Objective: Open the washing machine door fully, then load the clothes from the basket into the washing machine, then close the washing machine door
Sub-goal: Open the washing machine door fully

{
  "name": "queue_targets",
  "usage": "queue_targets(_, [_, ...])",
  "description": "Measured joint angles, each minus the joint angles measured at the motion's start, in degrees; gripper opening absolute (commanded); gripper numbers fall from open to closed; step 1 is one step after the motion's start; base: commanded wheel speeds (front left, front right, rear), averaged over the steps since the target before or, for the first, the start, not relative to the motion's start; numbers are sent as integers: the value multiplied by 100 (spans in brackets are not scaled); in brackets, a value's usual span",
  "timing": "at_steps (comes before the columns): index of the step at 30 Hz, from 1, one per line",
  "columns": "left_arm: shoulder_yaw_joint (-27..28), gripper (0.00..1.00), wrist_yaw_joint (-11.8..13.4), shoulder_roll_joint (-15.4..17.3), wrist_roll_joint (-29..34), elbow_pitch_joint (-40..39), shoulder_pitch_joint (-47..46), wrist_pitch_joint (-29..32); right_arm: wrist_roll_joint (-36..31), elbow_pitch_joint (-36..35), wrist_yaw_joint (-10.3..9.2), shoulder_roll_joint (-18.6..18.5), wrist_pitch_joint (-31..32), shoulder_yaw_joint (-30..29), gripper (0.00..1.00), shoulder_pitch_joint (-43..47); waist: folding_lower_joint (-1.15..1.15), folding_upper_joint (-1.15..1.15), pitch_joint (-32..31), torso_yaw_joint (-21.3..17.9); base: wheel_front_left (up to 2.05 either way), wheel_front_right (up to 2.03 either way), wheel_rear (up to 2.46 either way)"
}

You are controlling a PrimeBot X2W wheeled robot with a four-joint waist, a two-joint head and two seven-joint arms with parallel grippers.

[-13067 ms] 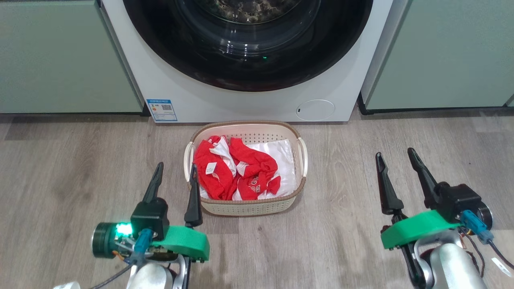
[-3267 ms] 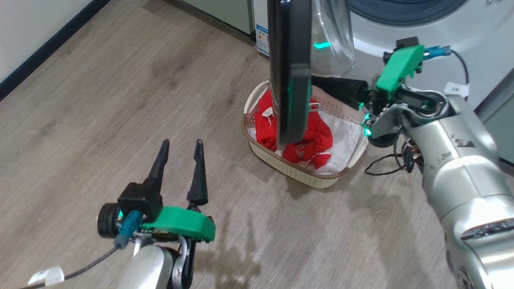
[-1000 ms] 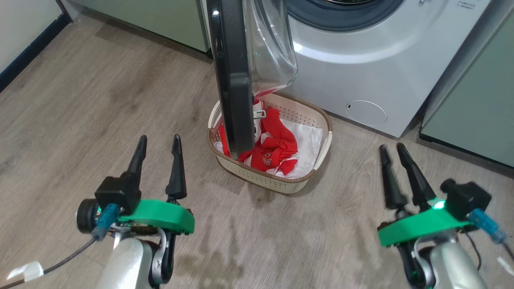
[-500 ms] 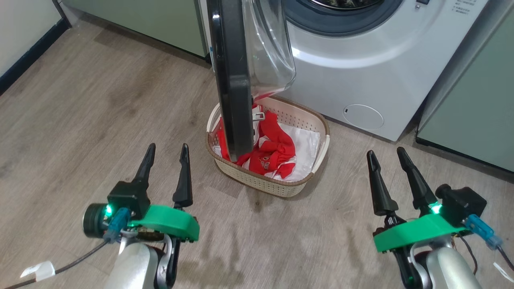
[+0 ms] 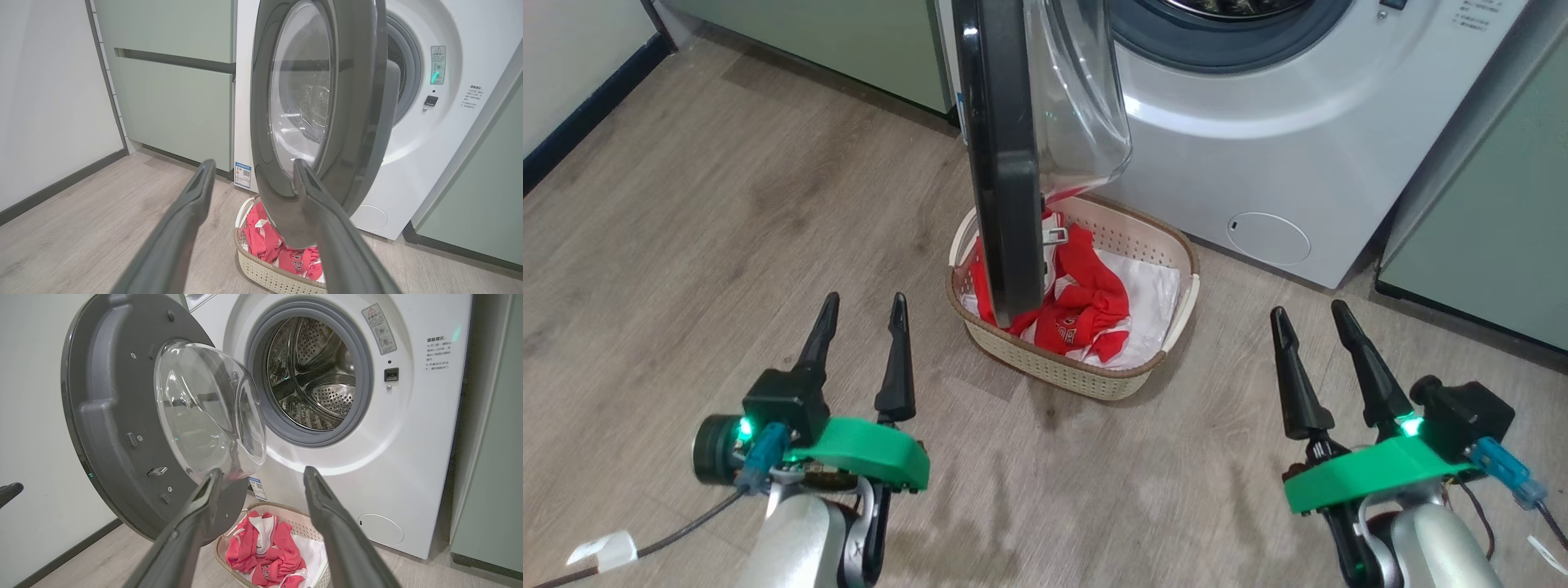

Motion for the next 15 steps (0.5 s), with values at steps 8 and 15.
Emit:
queue_targets(8, [-12, 100, 7, 0, 0, 0, 0, 0, 0, 1, 0, 0, 0, -9, 100, 0, 0, 0, -22, 10, 0, 0, 0])
queue_targets(15, [-35, 100, 33, 0, -1, -1, 0, 0, 0, 8, 0, 0, -1, -34, 100, 0, 0, 0, -24, 2, 0, 0, 0])
